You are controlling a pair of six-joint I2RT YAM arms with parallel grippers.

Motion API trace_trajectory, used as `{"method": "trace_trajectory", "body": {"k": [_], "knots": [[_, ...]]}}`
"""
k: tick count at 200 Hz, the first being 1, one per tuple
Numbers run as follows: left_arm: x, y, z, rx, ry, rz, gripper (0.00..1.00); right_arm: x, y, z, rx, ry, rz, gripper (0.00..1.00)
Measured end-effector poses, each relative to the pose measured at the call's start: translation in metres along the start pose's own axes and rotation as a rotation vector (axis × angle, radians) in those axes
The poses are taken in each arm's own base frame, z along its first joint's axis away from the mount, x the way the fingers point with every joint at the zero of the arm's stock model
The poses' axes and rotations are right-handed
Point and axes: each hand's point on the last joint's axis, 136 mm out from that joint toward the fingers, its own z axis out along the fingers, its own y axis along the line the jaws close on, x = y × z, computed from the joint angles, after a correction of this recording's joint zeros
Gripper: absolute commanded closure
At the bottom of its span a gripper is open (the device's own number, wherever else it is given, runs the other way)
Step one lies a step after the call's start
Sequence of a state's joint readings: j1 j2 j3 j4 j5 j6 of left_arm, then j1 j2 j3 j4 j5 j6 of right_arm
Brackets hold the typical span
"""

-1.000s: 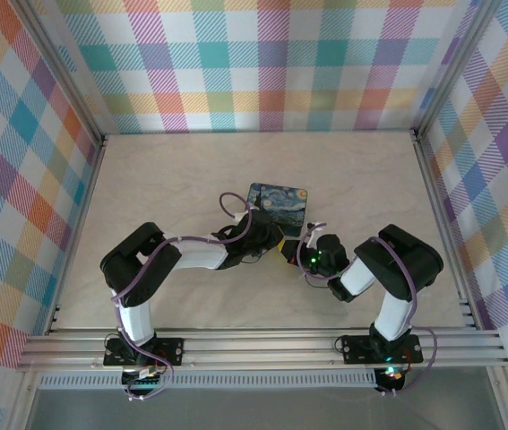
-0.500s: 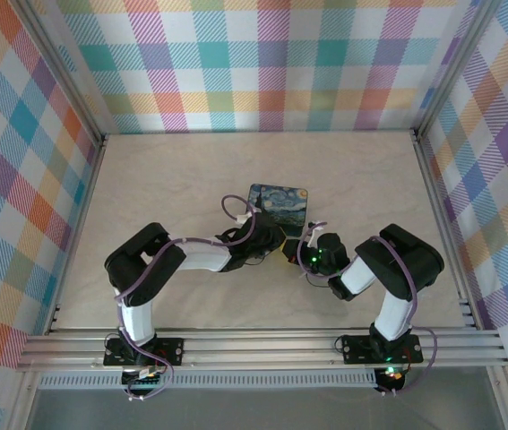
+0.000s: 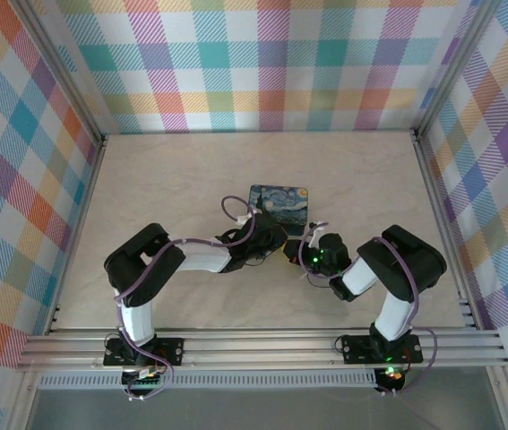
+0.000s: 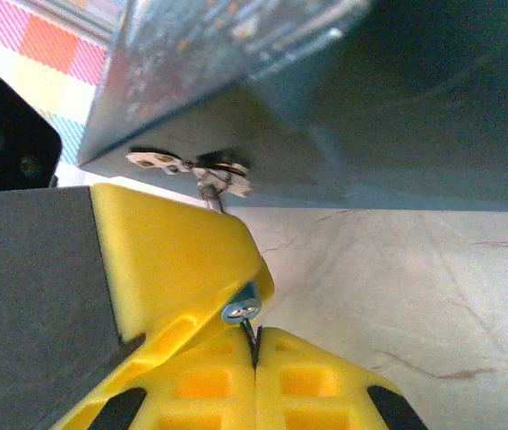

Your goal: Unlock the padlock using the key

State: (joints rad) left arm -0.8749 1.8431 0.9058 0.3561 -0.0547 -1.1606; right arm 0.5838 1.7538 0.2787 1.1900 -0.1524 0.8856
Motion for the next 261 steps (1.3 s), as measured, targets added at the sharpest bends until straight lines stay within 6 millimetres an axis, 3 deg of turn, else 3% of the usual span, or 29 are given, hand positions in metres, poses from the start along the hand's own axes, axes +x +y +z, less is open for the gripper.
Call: {"method": "trace_trajectory", "body": {"k": [60, 95, 120, 185, 261], "knots": [[0.010, -0.015, -0.034, 0.043, 0.072, 0.049, 0.40, 0.000, 0.001, -0.004, -0.012, -0.007, 0.006, 1.00], [0.003, 0.006, -0.052, 0.043, 0.069, 0.009, 0.42, 0.000, 0.003, -0.004, -0.022, -0.009, 0.019, 1.00], [-0.001, 0.022, -0.051, 0.045, 0.061, -0.051, 0.46, 0.000, 0.003, -0.004, -0.020, -0.007, 0.044, 1.00], [-0.003, 0.027, -0.030, 0.184, 0.017, -0.201, 0.50, 0.001, 0.003, -0.004, -0.018, -0.004, 0.139, 1.00], [-0.011, 0.002, -0.019, 0.318, -0.002, -0.256, 0.58, 0.002, 0.004, -0.003, -0.021, 0.006, 0.175, 1.00]]}}
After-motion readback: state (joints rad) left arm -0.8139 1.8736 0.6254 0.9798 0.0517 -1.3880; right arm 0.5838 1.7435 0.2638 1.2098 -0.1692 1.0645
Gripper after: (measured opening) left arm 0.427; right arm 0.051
